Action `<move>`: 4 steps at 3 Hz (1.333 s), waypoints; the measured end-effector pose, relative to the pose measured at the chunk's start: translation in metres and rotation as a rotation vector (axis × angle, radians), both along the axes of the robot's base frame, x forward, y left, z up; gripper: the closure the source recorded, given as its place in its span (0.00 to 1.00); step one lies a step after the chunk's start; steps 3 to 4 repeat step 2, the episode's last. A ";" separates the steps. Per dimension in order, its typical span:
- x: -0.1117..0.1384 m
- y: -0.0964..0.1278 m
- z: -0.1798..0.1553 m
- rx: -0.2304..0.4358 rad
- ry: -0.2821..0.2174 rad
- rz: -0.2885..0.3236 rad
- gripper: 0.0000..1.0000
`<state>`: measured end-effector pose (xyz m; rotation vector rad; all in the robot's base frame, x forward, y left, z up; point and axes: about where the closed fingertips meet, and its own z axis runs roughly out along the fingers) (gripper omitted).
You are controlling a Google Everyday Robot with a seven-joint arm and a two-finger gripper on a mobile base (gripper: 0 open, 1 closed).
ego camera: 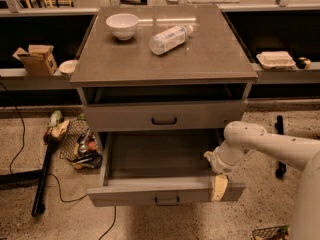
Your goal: Open middle drawer
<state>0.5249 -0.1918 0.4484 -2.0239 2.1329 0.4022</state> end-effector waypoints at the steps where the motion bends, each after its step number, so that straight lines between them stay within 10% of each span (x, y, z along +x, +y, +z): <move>1: -0.003 -0.007 0.069 -0.014 -0.017 0.063 0.00; 2: -0.013 -0.020 0.135 -0.013 -0.081 0.089 0.00; 4: -0.013 -0.020 0.135 -0.013 -0.081 0.089 0.00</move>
Offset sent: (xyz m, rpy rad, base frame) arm -0.0331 -0.0491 0.2290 -0.0072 -0.1882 0.0935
